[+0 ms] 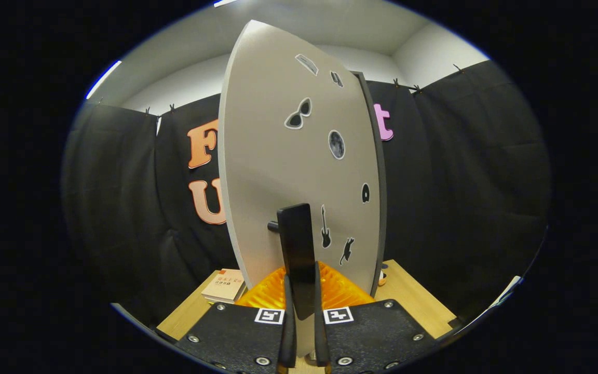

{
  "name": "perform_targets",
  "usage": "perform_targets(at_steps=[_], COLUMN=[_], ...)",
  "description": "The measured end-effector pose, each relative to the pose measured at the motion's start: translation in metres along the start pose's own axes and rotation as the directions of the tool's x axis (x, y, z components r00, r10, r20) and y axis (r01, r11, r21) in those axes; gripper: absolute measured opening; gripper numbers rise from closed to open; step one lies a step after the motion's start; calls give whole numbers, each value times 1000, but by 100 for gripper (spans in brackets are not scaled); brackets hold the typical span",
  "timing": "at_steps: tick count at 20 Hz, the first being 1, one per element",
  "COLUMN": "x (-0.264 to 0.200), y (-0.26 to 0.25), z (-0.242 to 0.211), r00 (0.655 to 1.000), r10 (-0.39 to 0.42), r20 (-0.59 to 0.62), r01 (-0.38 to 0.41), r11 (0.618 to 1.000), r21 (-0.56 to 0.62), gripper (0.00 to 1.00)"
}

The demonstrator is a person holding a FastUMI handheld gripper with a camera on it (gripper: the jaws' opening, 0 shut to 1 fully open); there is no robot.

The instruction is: Open the shoe cabinet door, grab the shoes and put them into the shoe cabinet, then close the shoe cabinet door.

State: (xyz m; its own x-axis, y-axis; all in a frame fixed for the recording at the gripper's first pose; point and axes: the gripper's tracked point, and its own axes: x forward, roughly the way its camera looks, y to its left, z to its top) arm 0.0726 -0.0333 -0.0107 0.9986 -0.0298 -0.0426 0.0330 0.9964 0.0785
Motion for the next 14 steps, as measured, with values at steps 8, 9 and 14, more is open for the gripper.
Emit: perform_targets(at_steps=[8,9,14], x=[-36,-39,-48], y=[-78,-88,-128], z=[2,6,10], r00=[990,988,979], r10=[-139,-154,-204], r20=[8,14,16], r01=[139,154,204], r11=[990,988,979], r21=[4,0,-12], gripper=[9,9,8])
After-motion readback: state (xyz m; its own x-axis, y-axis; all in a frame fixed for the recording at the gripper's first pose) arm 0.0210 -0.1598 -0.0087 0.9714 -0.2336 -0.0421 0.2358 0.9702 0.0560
